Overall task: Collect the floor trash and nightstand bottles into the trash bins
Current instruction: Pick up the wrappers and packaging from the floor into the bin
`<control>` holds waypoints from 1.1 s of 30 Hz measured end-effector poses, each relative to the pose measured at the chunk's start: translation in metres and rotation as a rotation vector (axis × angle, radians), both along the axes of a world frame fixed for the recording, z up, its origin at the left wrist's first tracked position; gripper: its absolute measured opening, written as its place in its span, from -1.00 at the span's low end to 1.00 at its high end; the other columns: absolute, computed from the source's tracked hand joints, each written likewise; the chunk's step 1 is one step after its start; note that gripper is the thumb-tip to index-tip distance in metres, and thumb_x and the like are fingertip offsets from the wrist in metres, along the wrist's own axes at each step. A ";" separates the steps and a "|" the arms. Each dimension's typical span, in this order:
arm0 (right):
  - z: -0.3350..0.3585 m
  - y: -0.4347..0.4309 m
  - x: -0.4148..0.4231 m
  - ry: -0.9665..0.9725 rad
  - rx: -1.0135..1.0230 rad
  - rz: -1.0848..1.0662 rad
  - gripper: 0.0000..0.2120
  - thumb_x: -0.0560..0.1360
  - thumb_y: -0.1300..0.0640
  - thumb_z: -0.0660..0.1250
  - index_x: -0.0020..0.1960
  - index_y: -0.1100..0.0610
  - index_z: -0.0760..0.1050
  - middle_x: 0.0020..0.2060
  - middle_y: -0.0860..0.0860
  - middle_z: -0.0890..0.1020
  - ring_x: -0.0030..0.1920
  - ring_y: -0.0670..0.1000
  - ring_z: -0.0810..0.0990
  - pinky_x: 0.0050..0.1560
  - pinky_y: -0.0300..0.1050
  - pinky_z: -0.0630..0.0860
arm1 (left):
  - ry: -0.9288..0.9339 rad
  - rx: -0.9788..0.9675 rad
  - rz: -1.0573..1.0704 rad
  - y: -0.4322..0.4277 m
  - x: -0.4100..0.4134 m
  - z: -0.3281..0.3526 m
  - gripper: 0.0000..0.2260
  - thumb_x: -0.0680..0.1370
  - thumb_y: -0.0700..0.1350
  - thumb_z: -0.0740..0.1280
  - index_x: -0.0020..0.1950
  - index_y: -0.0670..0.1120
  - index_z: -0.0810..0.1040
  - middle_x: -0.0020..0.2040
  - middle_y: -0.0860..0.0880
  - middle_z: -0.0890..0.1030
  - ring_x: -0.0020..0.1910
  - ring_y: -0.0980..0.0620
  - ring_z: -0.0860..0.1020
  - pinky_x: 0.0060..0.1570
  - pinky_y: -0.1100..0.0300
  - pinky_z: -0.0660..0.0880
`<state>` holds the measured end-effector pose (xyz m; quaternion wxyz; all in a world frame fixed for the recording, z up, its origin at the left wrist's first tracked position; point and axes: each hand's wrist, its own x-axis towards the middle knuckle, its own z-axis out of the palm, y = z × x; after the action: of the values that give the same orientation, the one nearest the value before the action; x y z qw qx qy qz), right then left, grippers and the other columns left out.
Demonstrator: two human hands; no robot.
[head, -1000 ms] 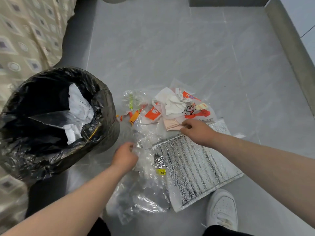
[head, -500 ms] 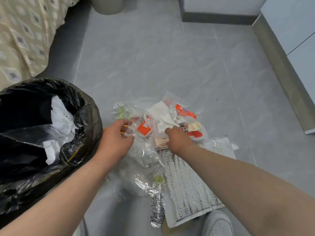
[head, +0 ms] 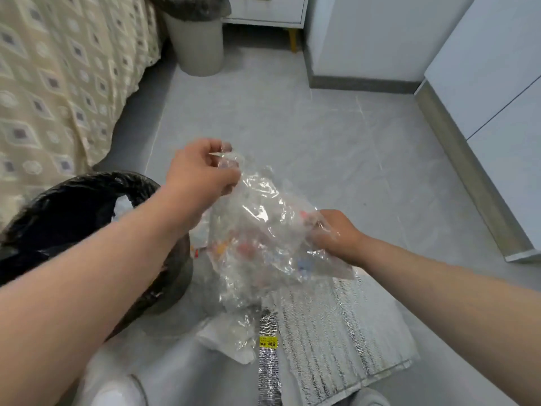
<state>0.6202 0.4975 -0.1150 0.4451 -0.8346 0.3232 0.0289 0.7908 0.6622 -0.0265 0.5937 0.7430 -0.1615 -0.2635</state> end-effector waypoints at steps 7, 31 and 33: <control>0.065 0.016 0.012 -0.145 0.263 -0.273 -0.90 0.43 0.37 0.33 -0.17 0.21 0.55 -0.41 0.07 0.49 -0.47 0.01 0.42 -0.42 -0.15 0.36 | 0.031 -0.218 0.073 0.050 0.061 0.096 -0.73 0.44 -0.42 0.34 0.02 -0.12 0.47 -0.15 -0.11 0.49 -0.34 0.05 0.53 -0.46 0.31 0.50; 0.041 0.043 0.037 -0.199 0.491 -0.419 -0.88 0.50 0.38 0.28 -0.14 0.20 0.50 -0.36 0.07 0.46 -0.44 -0.02 0.40 -0.52 -0.29 0.43 | -0.736 0.599 0.111 0.224 0.075 -0.037 -0.85 0.45 -0.19 0.36 -0.17 -0.01 0.40 -0.18 -0.02 0.46 -0.18 -0.06 0.47 -0.24 0.07 0.40; 0.040 0.041 0.035 -0.193 0.495 -0.419 -0.89 0.49 0.37 0.28 -0.13 0.21 0.51 -0.35 0.08 0.48 -0.43 -0.02 0.42 -0.51 -0.29 0.44 | -0.899 0.802 -0.072 0.221 0.076 -0.042 -0.91 0.49 -0.10 0.24 -0.09 -0.10 0.49 -0.10 -0.04 0.49 -0.14 -0.11 0.50 -0.24 0.03 0.45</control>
<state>0.6557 0.5382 -0.0749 0.6591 -0.6154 0.4274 -0.0646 0.8667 0.8834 -0.0689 0.1314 0.9416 -0.3097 0.0162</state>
